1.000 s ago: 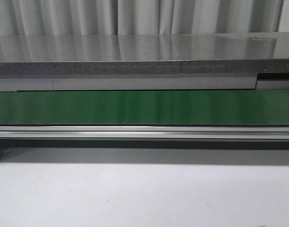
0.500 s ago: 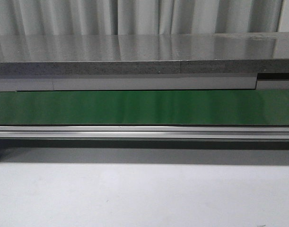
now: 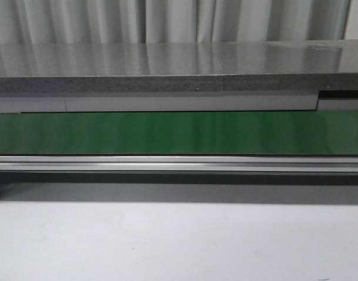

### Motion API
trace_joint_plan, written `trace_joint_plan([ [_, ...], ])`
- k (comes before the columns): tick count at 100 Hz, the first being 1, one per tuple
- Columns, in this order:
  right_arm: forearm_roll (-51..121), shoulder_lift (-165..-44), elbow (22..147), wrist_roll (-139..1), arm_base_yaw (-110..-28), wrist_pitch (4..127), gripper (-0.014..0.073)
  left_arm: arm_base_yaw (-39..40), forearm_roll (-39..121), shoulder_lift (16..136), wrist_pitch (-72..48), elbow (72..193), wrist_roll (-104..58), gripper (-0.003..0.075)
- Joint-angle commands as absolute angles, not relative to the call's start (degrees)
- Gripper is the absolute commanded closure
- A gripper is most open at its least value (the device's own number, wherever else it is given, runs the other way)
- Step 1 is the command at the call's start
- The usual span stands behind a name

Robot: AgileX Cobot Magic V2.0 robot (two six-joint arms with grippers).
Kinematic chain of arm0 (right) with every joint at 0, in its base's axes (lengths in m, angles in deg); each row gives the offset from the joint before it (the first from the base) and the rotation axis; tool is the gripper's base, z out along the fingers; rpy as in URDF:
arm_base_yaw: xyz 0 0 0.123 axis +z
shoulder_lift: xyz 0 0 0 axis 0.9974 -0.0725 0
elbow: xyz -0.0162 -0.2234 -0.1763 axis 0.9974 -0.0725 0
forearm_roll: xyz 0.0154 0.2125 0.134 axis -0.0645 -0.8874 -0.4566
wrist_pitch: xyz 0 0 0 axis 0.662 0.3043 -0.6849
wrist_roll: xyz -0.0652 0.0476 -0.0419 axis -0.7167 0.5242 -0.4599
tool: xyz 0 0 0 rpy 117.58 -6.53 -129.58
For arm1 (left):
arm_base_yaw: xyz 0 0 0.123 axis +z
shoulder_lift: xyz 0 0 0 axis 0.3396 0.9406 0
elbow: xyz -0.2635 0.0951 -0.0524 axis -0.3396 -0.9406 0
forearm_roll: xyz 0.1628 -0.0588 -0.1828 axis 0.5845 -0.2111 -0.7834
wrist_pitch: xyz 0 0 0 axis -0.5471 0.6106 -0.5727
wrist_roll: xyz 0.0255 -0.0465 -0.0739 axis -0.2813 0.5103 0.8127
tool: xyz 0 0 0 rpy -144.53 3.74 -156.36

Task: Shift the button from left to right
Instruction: 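Lift the button with the right gripper and carry it over the green tray, then lower the button into the green tray and open the right gripper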

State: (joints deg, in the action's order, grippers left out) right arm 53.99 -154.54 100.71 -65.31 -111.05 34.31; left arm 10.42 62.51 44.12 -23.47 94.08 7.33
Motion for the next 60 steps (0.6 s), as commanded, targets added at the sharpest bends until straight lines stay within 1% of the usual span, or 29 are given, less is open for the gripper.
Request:
trace_joint_plan([
  [1, 53.8, -152.0, 102.6, -65.9, -111.5, 36.5, 0.0369, 9.9, 62.1, 44.3, -28.1, 95.6, 7.5, 0.0715],
  [26, 52.8, -153.5, 102.6, -65.9, -111.5, 35.9, 0.0358, 9.9, 62.1, 44.3, -28.1, 95.6, 7.5, 0.0715],
  [30, 52.5, -153.6, 102.6, -65.9, -111.5, 35.9, 0.0334, 9.9, 62.1, 44.3, -28.1, 95.6, 7.5, 0.0715],
  [49, 52.4, -153.8, 102.6, -65.9, -111.5, 36.3, 0.0139, 9.9, 62.1, 44.3, -28.1, 95.6, 7.5, 0.0715],
  [55, 52.5, -153.8, 102.6, -65.9, -111.5, 36.4, 0.0107, 9.9, 62.1, 44.3, -28.1, 95.6, 7.5, 0.0715],
  [60, 52.7, -153.8, 102.6, -65.9, -111.6, 36.4, 0.0105, 9.9, 62.1, 44.3, -28.1, 95.6, 7.5, 0.0715],
])
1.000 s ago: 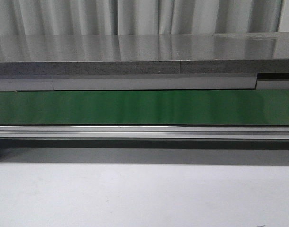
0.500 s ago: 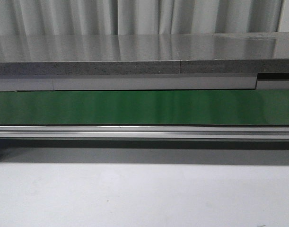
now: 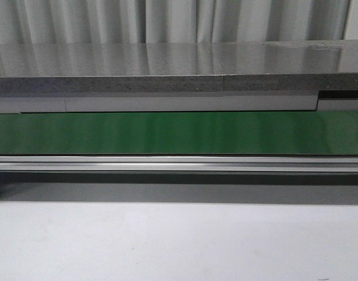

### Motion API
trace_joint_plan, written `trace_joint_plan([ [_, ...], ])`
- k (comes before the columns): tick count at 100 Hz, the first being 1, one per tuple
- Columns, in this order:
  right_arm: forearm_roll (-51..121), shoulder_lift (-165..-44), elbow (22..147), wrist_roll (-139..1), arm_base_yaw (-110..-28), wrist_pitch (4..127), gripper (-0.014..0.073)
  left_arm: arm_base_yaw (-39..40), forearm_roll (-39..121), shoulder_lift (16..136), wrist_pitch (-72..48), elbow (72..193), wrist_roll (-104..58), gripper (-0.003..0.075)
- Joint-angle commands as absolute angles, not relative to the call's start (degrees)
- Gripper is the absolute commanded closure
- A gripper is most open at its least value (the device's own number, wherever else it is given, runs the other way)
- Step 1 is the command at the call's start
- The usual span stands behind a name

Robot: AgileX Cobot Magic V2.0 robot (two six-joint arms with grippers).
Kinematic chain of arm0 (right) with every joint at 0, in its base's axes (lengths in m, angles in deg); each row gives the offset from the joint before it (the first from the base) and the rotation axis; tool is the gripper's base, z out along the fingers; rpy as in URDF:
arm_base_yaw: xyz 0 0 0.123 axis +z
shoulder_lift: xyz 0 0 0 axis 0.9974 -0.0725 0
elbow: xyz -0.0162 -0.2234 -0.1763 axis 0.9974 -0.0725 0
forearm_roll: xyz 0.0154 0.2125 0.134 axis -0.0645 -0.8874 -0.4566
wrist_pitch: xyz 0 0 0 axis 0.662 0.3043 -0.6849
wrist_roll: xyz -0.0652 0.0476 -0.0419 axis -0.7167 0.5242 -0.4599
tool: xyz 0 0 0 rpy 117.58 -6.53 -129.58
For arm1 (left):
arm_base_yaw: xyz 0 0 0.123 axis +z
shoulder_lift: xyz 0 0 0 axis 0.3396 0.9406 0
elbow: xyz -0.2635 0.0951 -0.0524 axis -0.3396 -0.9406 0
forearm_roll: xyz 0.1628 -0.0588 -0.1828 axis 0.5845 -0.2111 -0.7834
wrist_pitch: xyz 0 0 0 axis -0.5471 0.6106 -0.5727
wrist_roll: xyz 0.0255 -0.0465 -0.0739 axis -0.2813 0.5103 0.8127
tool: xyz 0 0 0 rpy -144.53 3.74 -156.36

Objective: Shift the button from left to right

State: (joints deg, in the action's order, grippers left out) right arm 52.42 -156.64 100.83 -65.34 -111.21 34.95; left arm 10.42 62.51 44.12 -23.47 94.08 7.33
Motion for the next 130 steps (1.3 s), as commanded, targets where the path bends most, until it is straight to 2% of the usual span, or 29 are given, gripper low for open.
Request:
trace_joint_plan([
  [1, 52.7, -153.8, 102.6, -65.9, -111.6, 36.4, 0.0105, 9.9, 62.1, 44.3, -28.1, 95.6, 7.5, 0.0715],
  [38, 47.0, -147.0, 105.5, -64.7, -111.3, 38.4, 0.0106, 9.9, 62.1, 44.3, -28.1, 95.6, 7.5, 0.0715],
  [67, 38.4, -137.1, 103.5, -64.8, -102.5, 44.3, 0.0106, 9.9, 62.1, 44.3, -28.1, 95.6, 7.5, 0.0715],
  [86, 36.9, -128.7, 95.5, -64.8, -94.4, 54.3, 0.0106, 9.9, 62.1, 44.3, -28.1, 95.6, 7.5, 0.0715],
  [108, 36.3, -116.3, 80.8, -64.8, -84.8, 67.4, 0.0106, 9.9, 62.1, 44.3, -28.1, 95.6, 7.5, 0.0715],
  [130, 36.3, -102.7, 65.6, -64.8, -79.7, 76.3, 0.0108, 9.9, 62.1, 44.3, -28.1, 95.6, 7.5, 0.0715],
])
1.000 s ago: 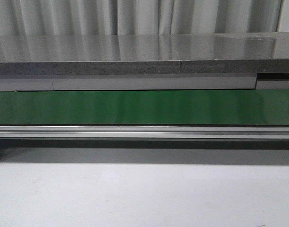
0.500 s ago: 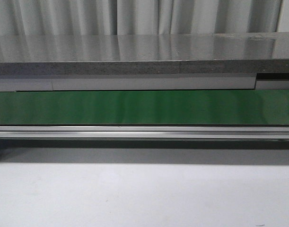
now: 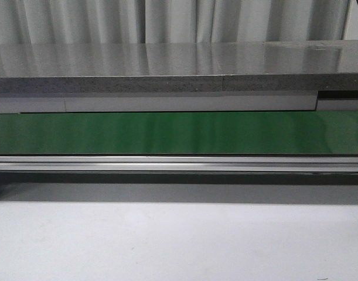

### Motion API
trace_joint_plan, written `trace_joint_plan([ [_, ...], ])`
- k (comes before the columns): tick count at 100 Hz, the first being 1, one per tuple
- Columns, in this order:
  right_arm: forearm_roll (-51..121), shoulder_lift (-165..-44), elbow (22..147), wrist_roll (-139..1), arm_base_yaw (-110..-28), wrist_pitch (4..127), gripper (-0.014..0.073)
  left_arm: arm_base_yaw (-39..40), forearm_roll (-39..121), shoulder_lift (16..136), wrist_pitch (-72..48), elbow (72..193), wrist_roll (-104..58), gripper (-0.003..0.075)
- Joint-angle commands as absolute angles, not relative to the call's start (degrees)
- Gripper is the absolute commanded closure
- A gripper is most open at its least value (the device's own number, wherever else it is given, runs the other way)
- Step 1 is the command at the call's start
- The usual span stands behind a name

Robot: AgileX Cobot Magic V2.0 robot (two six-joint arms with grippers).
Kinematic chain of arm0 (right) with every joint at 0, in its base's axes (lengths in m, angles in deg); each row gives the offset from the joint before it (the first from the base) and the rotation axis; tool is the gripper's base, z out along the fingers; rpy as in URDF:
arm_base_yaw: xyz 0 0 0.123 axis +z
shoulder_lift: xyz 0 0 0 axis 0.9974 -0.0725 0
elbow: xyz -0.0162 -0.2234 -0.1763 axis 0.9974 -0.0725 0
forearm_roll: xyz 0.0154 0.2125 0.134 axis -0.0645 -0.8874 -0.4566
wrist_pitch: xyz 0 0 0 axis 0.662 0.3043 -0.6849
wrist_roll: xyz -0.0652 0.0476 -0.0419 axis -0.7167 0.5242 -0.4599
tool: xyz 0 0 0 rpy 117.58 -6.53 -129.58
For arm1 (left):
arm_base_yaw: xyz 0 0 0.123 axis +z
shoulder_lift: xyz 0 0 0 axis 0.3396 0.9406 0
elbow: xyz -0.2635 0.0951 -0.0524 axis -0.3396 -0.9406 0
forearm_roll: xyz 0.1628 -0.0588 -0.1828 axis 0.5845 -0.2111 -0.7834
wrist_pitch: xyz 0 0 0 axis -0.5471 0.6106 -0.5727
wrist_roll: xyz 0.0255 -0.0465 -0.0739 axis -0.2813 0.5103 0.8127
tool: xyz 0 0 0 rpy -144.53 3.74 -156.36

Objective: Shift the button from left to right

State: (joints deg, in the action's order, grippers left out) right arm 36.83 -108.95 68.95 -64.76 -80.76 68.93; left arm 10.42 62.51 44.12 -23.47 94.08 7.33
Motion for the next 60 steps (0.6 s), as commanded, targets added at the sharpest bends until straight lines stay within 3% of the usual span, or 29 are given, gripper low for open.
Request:
trace_joint_plan([
  [1, 36.3, -101.7, 64.7, -64.8, -79.7, 76.5, 0.0108, 9.9, 62.1, 44.3, -28.1, 95.6, 7.5, 0.0715],
  [31, 36.2, -78.9, 49.2, -64.8, -79.7, 76.5, 0.0108, 9.9, 62.1, 44.3, -28.1, 95.6, 7.5, 0.0715],
  [60, 36.2, -60.9, 42.8, -64.8, -79.7, 69.7, 0.0108, 9.9, 62.1, 44.3, -28.1, 95.6, 7.5, 0.0715],
])
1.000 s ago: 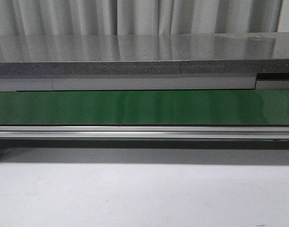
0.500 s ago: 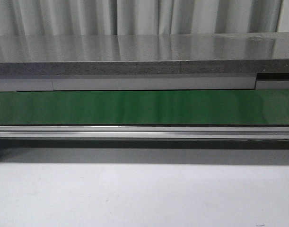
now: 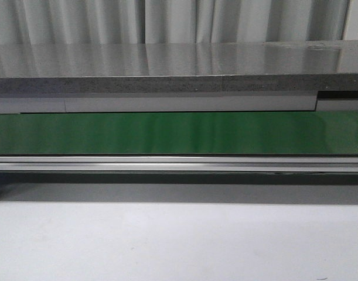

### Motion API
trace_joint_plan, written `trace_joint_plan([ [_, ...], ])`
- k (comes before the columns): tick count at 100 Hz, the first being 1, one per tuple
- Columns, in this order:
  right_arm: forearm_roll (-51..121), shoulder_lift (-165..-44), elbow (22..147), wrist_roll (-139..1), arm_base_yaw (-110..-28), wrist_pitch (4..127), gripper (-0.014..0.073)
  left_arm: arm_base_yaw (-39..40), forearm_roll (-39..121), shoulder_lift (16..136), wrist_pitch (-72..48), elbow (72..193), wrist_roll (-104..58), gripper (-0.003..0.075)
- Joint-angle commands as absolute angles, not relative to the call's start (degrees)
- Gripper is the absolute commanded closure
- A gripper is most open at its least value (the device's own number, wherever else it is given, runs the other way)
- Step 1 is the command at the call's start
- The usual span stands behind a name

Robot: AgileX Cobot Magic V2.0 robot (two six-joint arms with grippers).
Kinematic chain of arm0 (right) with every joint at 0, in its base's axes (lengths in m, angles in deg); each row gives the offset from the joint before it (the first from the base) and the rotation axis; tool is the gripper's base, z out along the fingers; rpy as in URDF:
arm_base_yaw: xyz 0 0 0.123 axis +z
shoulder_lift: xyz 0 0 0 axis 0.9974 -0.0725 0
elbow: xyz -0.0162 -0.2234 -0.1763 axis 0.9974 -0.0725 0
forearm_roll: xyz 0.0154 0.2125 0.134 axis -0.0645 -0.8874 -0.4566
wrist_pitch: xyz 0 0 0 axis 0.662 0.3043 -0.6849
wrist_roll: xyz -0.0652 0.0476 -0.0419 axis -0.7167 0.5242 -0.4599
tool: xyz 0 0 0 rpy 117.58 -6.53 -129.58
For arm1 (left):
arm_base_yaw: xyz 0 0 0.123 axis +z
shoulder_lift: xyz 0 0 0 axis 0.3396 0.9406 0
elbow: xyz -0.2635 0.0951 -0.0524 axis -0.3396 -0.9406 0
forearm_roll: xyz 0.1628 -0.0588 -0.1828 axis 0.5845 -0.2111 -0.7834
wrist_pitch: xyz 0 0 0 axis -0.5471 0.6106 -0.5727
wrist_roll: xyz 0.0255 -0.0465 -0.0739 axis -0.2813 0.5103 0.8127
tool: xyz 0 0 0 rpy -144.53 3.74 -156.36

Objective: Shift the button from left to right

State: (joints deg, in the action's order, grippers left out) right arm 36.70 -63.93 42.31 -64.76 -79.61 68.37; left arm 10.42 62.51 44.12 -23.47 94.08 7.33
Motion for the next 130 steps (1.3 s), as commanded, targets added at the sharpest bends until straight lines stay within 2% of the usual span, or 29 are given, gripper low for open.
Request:
trace_joint_plan([
  [1, 36.2, -60.7, 42.7, -64.8, -79.7, 69.5, 0.0108, 9.9, 62.1, 44.3, -28.1, 95.6, 7.5, 0.0715],
  [19, 36.2, -57.2, 42.5, -64.8, -79.7, 66.5, 0.0113, 9.9, 62.1, 44.3, -28.1, 95.6, 7.5, 0.0715],
  [28, 36.2, -57.2, 42.5, -64.8, -79.7, 65.0, 0.0170, 9.9, 62.1, 44.3, -28.1, 95.6, 7.5, 0.0715],
  [40, 36.2, -57.2, 42.5, -64.8, -79.7, 63.7, 0.0329, 9.9, 62.1, 44.3, -28.1, 95.6, 7.5, 0.0715],
  [52, 36.2, -57.2, 42.5, -64.8, -79.7, 63.6, 0.0535, 9.9, 62.1, 44.3, -28.1, 95.6, 7.5, 0.0715],
  [65, 36.2, -57.2, 42.5, -64.8, -79.7, 63.9, 0.0718, 9.9, 62.1, 44.3, -28.1, 95.6, 7.5, 0.0715],
  [130, 36.2, -57.2, 42.5, -64.8, -79.7, 64.0, 0.0715, 9.9, 62.1, 44.3, -28.1, 95.6, 7.5, 0.0715],
])
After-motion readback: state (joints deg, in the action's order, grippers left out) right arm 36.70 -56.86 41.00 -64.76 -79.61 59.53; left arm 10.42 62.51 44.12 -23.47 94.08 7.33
